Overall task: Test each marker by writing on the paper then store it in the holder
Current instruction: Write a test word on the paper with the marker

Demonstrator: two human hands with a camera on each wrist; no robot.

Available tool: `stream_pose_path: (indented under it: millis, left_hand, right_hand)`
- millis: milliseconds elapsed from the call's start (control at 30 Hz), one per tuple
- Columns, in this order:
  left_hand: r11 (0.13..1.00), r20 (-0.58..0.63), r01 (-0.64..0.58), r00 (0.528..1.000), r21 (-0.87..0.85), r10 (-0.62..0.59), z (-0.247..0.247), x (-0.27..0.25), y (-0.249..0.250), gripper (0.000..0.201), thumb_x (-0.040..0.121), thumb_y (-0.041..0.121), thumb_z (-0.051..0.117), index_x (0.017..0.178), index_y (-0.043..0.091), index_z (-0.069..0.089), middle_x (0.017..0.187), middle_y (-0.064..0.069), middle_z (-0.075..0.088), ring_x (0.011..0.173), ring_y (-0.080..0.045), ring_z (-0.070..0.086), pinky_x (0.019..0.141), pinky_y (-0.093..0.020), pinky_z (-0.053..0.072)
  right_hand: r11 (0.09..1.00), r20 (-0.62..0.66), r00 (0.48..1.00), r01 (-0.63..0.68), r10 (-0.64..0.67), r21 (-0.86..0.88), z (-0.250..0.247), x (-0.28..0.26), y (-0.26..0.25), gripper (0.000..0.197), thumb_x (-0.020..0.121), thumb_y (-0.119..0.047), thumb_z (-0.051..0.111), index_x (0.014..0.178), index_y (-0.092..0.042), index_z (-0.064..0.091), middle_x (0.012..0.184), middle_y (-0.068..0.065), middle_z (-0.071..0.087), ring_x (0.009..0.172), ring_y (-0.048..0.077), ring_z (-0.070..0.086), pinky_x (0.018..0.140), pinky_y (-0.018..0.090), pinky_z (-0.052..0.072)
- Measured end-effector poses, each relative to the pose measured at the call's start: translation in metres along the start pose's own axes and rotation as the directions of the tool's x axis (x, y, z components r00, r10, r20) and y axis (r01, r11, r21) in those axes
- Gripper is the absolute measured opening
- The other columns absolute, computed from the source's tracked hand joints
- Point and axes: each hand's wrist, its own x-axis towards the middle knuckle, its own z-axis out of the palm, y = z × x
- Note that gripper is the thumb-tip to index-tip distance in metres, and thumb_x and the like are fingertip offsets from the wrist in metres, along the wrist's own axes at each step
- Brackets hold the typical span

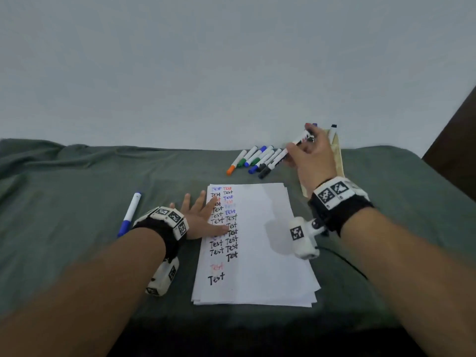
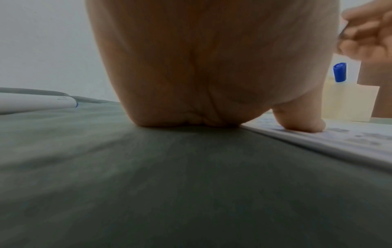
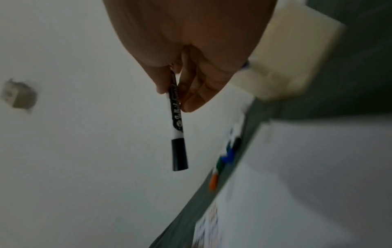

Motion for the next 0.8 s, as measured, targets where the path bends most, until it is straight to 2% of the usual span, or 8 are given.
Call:
stream_pose_path:
  millis: [67,167,267,400,500,633,700,800]
  left_hand:
    - [1.000,-0.006,-0.001,1.000,0.003,0.001,0.000,-0.001,0.001,0.115,0.054,0.103,0.022,0.145,0.050,-0.023,0.157,0.012,-0.033,0.147,-0.033,-0.023,0.112,-0.066,-0.007]
    - [1.000,-0.006,-0.002,1.000,0.008,0.002,-0.001,-0.002,0.002,0.107,0.064,0.098,0.023,0.147,0.048,-0.022,0.157,0.011,-0.032,0.147,-0.034,-0.023,0.112,-0.067,-0.007]
    - [1.000,-0.005,0.000,1.000,0.019,0.000,-0.002,-0.003,0.003,0.105,0.068,0.096,0.024,0.148,0.046,-0.022,0.158,0.011,-0.032,0.147,-0.034,-0.023,0.113,-0.066,-0.006]
    - [1.000,0.001,-0.004,1.000,0.020,0.003,-0.003,-0.004,0.004,0.105,0.068,0.096,0.025,0.148,0.046,-0.022,0.157,0.010,-0.033,0.147,-0.034,-0.024,0.113,-0.066,-0.006]
    - [1.000,0.008,-0.004,1.000,0.011,0.004,-0.004,-0.002,0.003,0.106,0.066,0.097,0.025,0.147,0.047,-0.022,0.157,0.011,-0.034,0.146,-0.033,-0.025,0.112,-0.066,-0.007]
    - [1.000,0.012,0.000,1.000,-0.001,0.000,-0.002,0.000,0.001,0.108,0.061,0.099,0.024,0.146,0.050,-0.023,0.156,0.013,-0.034,0.146,-0.032,-0.026,0.112,-0.066,-0.008]
    - [1.000,0.016,-0.001,1.000,-0.003,0.001,-0.001,0.001,0.001,0.109,0.059,0.100,0.023,0.145,0.050,-0.024,0.156,0.013,-0.035,0.146,-0.032,-0.027,0.111,-0.066,-0.009]
    - [1.000,0.017,-0.004,1.000,-0.006,0.004,-0.001,0.001,0.001,0.110,0.058,0.101,0.022,0.144,0.051,-0.025,0.155,0.014,-0.036,0.146,-0.031,-0.027,0.111,-0.065,-0.010]
  right_hand:
    - [0.962,-0.051,0.986,0.142,-0.158,-0.233,-0.013,0.031,-0.024,0.051,0.092,-0.018,0.064,0.132,-0.043,0.046,0.099,-0.001,0.064,0.079,0.015,0.070,0.077,0.031,0.061]
    - [0.856,-0.076,0.934,0.286,-0.350,-0.431,-0.034,0.068,-0.048,0.053,0.095,-0.020,0.058,0.139,-0.046,0.045,0.105,-0.009,0.062,0.078,0.003,0.065,0.070,0.015,0.053]
    - [0.772,-0.099,0.891,0.323,-0.443,-0.547,-0.048,0.094,-0.056,0.053,0.098,-0.012,0.053,0.143,-0.039,0.045,0.121,-0.004,0.059,0.096,0.007,0.061,0.084,0.021,0.051]
    - [0.691,-0.104,0.877,0.292,-0.470,-0.661,-0.061,0.108,-0.046,0.044,0.100,-0.011,0.052,0.138,-0.033,0.051,0.120,0.001,0.058,0.091,0.005,0.059,0.072,0.008,0.040]
    - [0.634,-0.072,0.932,0.183,-0.354,-0.752,-0.061,0.114,-0.034,0.035,0.103,-0.017,0.047,0.135,-0.026,0.055,0.116,0.004,0.065,0.087,0.007,0.063,0.077,0.020,0.049]
    - [0.202,0.089,0.994,0.076,0.056,-0.976,-0.049,0.119,-0.017,0.036,0.105,-0.016,0.040,0.136,-0.010,0.058,0.141,0.012,0.059,0.128,0.032,0.055,0.106,0.035,0.043]
    - [0.072,0.084,0.993,0.079,0.080,-0.994,-0.038,0.116,-0.015,0.031,0.101,-0.011,0.043,0.128,-0.010,0.058,0.134,0.015,0.060,0.124,0.035,0.053,0.102,0.037,0.039]
    - [0.115,0.146,0.989,0.149,-0.030,-0.982,-0.019,0.117,-0.012,0.034,0.100,-0.015,0.040,0.130,-0.011,0.055,0.126,0.015,0.057,0.121,0.039,0.048,0.093,0.038,0.038]
